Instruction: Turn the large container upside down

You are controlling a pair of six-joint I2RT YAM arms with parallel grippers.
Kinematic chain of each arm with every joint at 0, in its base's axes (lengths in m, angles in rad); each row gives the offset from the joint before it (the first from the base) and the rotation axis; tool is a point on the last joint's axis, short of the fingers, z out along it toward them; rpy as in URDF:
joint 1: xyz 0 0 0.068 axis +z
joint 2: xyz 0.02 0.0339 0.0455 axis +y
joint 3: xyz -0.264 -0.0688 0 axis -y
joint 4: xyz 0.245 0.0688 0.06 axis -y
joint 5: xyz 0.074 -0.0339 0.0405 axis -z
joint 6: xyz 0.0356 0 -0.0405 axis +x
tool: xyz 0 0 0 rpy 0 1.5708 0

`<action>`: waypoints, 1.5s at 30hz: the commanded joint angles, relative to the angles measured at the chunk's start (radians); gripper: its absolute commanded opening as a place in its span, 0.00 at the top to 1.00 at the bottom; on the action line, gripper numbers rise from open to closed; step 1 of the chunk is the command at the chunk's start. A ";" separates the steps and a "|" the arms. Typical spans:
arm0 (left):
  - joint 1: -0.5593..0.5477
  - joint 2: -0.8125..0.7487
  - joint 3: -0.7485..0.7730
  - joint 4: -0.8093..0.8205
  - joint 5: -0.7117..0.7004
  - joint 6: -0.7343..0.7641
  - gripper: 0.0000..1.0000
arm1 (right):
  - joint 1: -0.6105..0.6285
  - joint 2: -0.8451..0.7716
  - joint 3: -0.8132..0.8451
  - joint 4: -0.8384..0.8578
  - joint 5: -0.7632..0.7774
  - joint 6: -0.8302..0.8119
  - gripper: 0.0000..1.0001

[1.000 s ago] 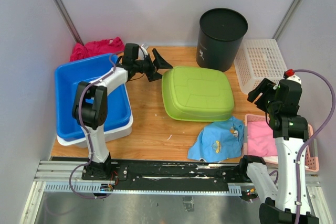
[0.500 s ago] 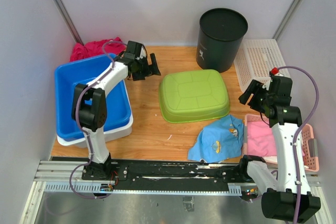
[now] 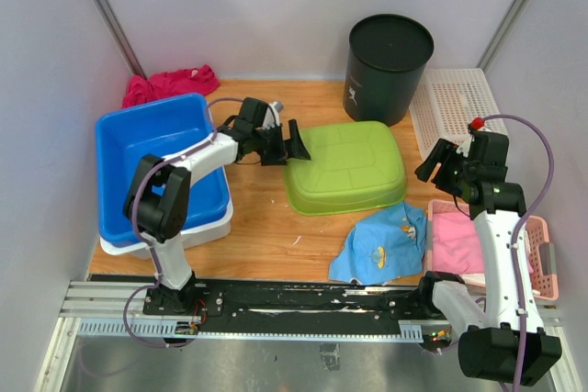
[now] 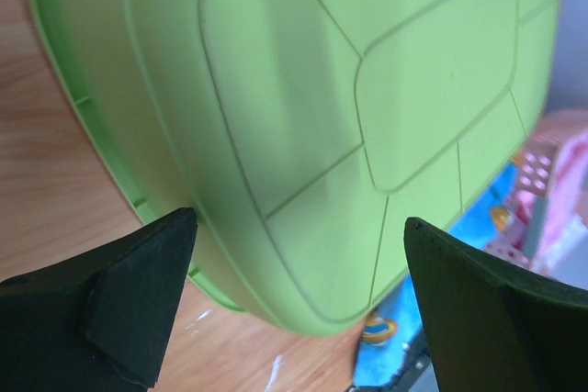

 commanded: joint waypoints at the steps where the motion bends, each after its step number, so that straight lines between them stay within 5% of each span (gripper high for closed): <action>1: -0.063 0.092 0.149 0.078 0.126 0.004 0.01 | 0.006 -0.025 0.000 -0.002 -0.003 -0.013 0.30; 7: -0.067 0.070 0.255 -0.073 0.025 0.089 0.01 | 0.006 -0.041 -0.007 -0.021 0.008 -0.022 0.30; 13: -0.065 -0.070 0.415 -0.416 -0.349 0.269 0.01 | 0.006 -0.012 0.003 0.003 -0.006 -0.013 0.30; 20: 0.049 -0.295 0.418 -0.564 -0.681 0.312 0.01 | 0.006 0.020 -0.002 0.059 -0.032 0.014 0.30; 26: 0.223 -0.383 0.252 -0.567 -0.738 0.258 0.01 | 0.006 0.035 -0.023 0.124 -0.008 0.067 0.30; 34: 0.227 -0.456 0.008 -0.402 -0.671 0.186 0.01 | 0.008 0.096 0.026 0.141 -0.003 0.114 0.31; 45: 0.227 -0.483 -0.095 -0.291 -0.595 0.181 0.08 | 0.022 0.164 0.073 0.135 0.001 0.166 0.34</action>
